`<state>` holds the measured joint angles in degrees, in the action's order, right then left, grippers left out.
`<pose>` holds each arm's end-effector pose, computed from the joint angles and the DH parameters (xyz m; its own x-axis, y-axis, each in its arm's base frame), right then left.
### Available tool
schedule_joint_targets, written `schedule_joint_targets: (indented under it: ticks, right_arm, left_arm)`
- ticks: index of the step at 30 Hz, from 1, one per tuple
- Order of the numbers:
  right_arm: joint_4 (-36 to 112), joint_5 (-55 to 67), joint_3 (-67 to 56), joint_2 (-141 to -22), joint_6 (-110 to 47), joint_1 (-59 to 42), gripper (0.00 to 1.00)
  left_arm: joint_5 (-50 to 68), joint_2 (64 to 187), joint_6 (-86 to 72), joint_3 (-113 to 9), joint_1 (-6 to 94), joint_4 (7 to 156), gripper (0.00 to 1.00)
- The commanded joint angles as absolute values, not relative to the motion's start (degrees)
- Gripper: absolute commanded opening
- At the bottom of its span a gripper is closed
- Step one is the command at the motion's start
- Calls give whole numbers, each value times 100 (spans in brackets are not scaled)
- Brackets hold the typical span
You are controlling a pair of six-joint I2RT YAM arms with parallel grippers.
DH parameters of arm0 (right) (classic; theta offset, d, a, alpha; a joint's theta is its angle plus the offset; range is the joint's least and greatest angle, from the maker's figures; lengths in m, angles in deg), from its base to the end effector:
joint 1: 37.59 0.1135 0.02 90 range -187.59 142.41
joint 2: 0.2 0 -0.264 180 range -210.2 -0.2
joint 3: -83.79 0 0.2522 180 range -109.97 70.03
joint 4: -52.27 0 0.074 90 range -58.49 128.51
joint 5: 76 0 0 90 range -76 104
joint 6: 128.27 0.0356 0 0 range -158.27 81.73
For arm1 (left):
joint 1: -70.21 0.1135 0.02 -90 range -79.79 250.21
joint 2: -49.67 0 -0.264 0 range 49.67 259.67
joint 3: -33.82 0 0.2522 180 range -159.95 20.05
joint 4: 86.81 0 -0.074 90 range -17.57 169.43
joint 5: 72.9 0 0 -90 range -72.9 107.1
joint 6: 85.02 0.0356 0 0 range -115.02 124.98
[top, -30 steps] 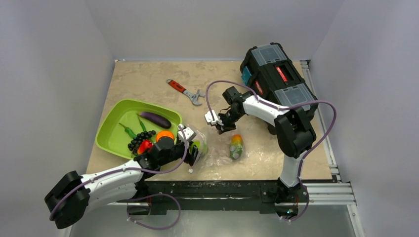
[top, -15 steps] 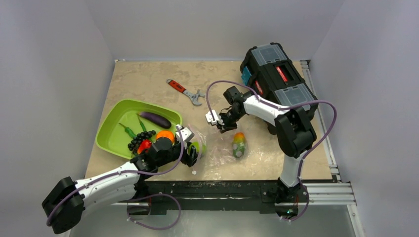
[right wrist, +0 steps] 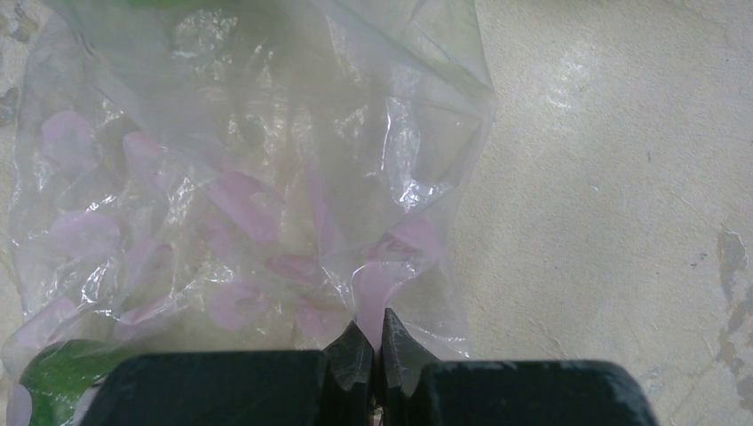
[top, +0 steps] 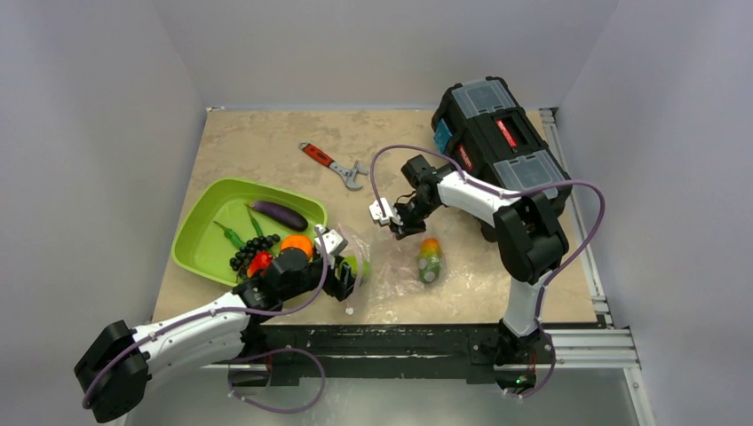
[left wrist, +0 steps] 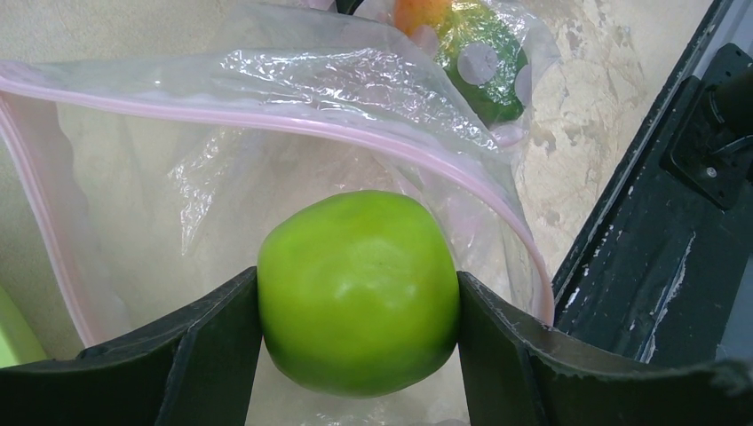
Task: Open the zip-top bag and remove the fake food
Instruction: Pick up the fake fruit from the zipper food storage bag.
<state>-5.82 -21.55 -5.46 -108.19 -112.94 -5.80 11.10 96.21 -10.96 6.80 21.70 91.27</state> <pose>0.2983 0.2093 0.1833 0.3031 -0.7353 -0.6062 -0.9413 -0.3303 -0.0701 0.1151 -0.1358 0.1809 -0.4551 0.1023 -0.8845 0.7118 0.6386 -0.2924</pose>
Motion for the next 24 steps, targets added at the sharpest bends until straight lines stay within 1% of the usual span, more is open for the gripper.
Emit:
schedule_joint_targets:
  ticks: [1, 14, 24]
  right_arm:
    - [-658, -2321, -532, -10648, -11399, -595, 0]
    - [-649, -2344, -494, -10629, -11464, -596, 0]
    - [-659, -2344, -494, -10631, -11478, -604, 0]
  left_arm:
    - [981, 9487, -1215, 680, 2152, 9233, 2]
    - [1024, 9291, -1172, 584, 2152, 8906, 0]
    - [1094, 8980, -1087, 486, 2157, 8366, 0]
